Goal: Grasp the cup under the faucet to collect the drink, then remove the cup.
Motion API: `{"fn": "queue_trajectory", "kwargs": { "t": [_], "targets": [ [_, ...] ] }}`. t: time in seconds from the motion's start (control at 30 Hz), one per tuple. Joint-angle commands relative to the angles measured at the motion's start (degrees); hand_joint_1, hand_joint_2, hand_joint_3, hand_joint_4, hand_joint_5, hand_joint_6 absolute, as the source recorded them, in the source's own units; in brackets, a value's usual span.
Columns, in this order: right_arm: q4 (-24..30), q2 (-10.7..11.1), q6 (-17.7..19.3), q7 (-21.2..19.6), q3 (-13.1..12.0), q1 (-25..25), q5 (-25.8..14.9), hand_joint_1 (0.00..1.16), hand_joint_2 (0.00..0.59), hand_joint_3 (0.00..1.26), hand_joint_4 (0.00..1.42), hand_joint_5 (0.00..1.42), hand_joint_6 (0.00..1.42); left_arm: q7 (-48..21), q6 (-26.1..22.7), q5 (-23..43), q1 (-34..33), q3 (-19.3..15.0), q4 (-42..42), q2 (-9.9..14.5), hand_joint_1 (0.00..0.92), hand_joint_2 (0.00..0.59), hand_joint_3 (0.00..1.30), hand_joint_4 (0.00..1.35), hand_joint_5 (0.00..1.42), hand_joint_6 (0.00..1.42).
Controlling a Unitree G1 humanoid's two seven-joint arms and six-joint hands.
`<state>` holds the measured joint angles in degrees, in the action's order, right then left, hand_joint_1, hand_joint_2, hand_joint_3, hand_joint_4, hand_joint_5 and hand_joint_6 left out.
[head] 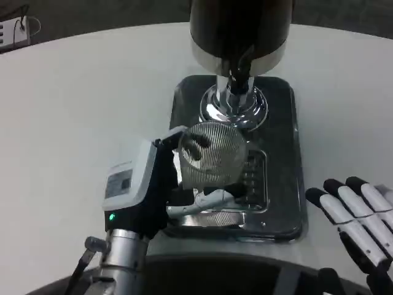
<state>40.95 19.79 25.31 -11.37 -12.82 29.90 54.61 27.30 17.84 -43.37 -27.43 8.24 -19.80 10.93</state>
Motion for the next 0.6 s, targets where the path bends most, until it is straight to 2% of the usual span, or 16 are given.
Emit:
{"fn": "queue_trajectory", "kwargs": {
  "t": [0.03,0.33,0.6],
  "targets": [
    [-0.16,-0.17,0.76,-0.38,-0.59,0.79,-0.69,0.19,0.580,0.10,0.06,0.05,0.10,4.00,0.41,-0.34,-4.33,1.89,-4.74,0.02,0.823,0.000,1.05,1.10,1.14,1.38],
    [-0.53,-0.14,0.79,-0.24,-1.20,0.77,-1.14,0.19,0.580,0.10,0.06,0.06,0.10,8.11,0.34,0.68,-10.29,4.82,-13.52,-1.19,0.823,0.000,1.05,1.09,1.13,1.37],
    [-0.66,0.02,0.53,0.13,-2.19,0.36,-1.94,0.19,0.580,0.10,0.06,0.06,0.11,9.44,0.24,1.08,-12.67,6.85,-17.64,-2.14,0.819,0.000,1.04,1.08,1.11,1.36]
  ]
}}
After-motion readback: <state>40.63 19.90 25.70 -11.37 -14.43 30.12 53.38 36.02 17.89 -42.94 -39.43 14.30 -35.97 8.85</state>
